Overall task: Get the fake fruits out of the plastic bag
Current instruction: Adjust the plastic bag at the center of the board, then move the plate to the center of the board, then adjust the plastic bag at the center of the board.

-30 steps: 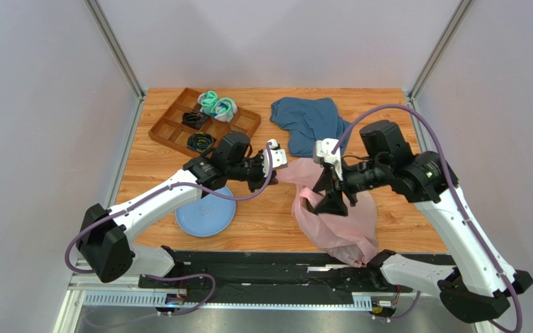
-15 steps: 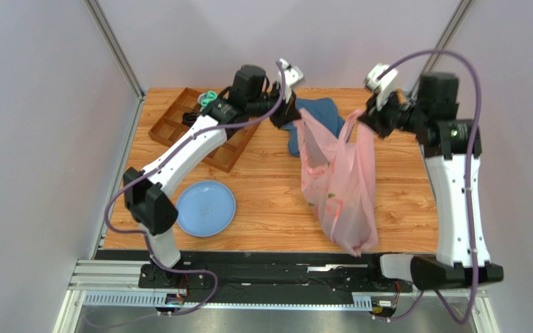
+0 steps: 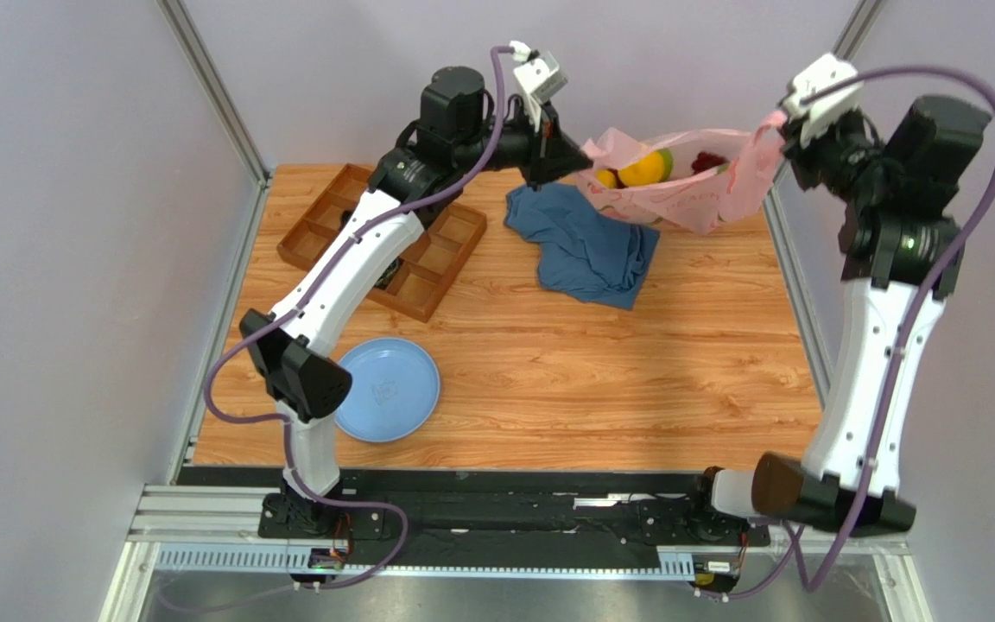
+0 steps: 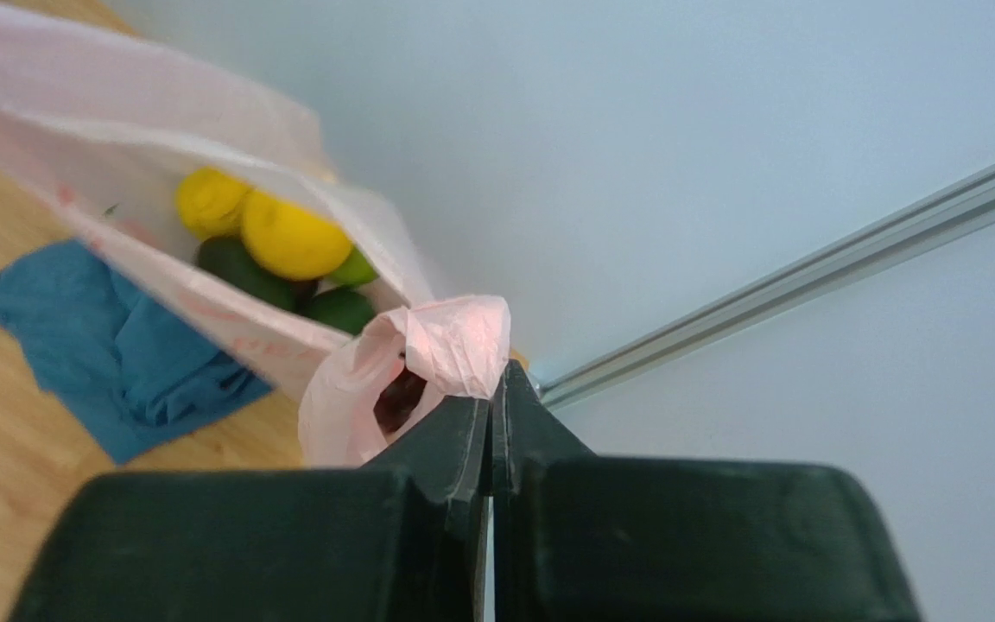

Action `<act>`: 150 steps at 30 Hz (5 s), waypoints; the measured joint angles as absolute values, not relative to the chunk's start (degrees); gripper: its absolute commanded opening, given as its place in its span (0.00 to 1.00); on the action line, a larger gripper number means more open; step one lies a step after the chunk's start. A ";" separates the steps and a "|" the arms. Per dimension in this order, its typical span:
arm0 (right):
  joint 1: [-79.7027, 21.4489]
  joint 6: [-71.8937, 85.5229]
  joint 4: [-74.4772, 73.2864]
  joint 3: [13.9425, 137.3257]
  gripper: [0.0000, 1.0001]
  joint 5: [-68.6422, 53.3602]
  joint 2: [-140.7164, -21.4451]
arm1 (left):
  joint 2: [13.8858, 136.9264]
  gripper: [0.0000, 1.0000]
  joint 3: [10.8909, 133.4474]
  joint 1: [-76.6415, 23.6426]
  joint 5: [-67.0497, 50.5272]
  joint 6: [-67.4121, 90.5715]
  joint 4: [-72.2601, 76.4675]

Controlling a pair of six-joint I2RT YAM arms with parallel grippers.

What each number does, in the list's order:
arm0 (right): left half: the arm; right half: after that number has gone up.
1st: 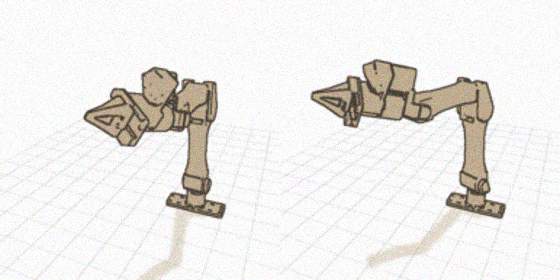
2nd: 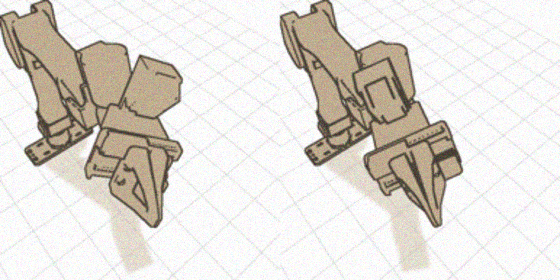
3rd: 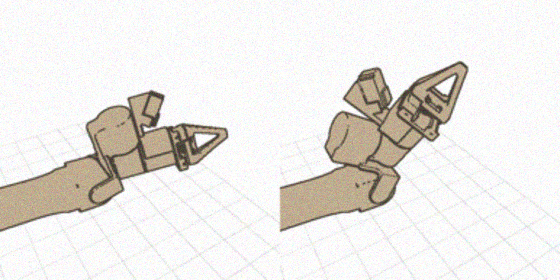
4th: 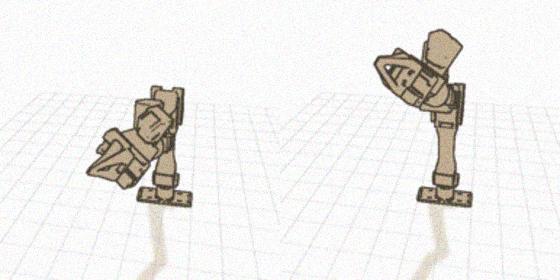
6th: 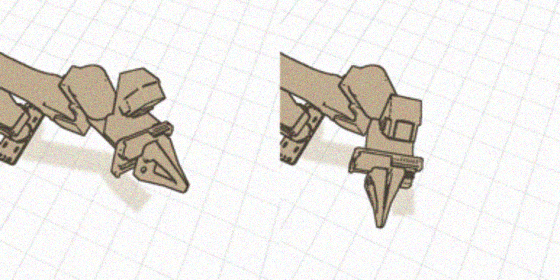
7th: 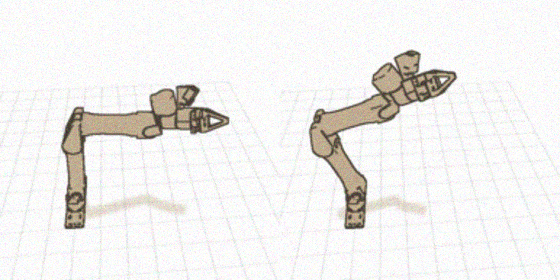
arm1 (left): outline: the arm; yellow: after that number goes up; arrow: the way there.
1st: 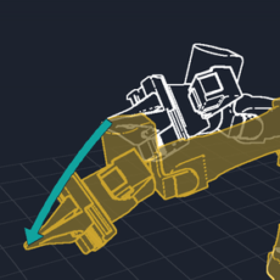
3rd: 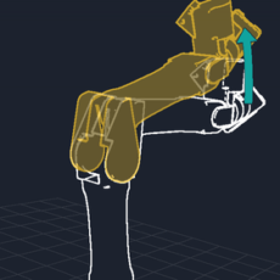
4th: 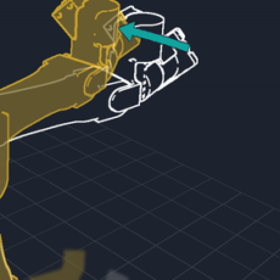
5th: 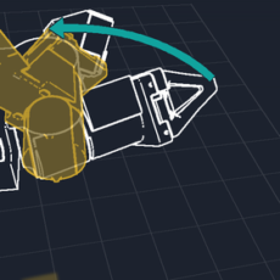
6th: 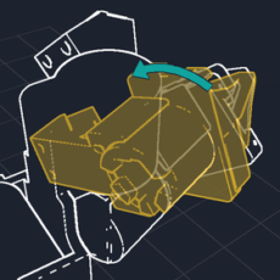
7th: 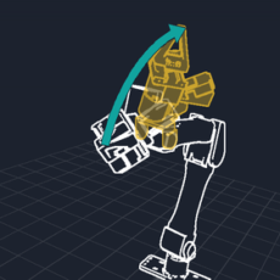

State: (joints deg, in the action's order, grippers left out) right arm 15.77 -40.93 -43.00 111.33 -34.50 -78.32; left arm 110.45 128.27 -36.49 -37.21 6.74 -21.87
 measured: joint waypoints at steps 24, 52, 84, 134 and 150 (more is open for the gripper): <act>16.32 -50.72 -65.69 86.02 0.98 -39.35 -46.46 | 77.52 0.88 86.41 -24.47 -32.42 5.21 -37.06; -8.69 -35.18 -54.08 85.06 0.96 -32.64 -62.02 | 98.02 0.62 64.29 12.82 -14.24 -16.58 -56.90; -14.72 -33.26 -51.33 74.11 0.95 -27.42 -57.04 | 109.97 0.21 77.60 -26.74 -26.09 -7.86 -56.82; -12.49 -31.03 -61.54 54.92 0.43 -15.94 -48.38 | 108.18 0.00 83.20 -59.57 -2.70 -31.73 -30.41; -9.37 -40.84 -51.90 41.30 0.38 -5.32 -53.12 | 105.19 0.00 106.89 -45.12 -35.00 0.23 -37.45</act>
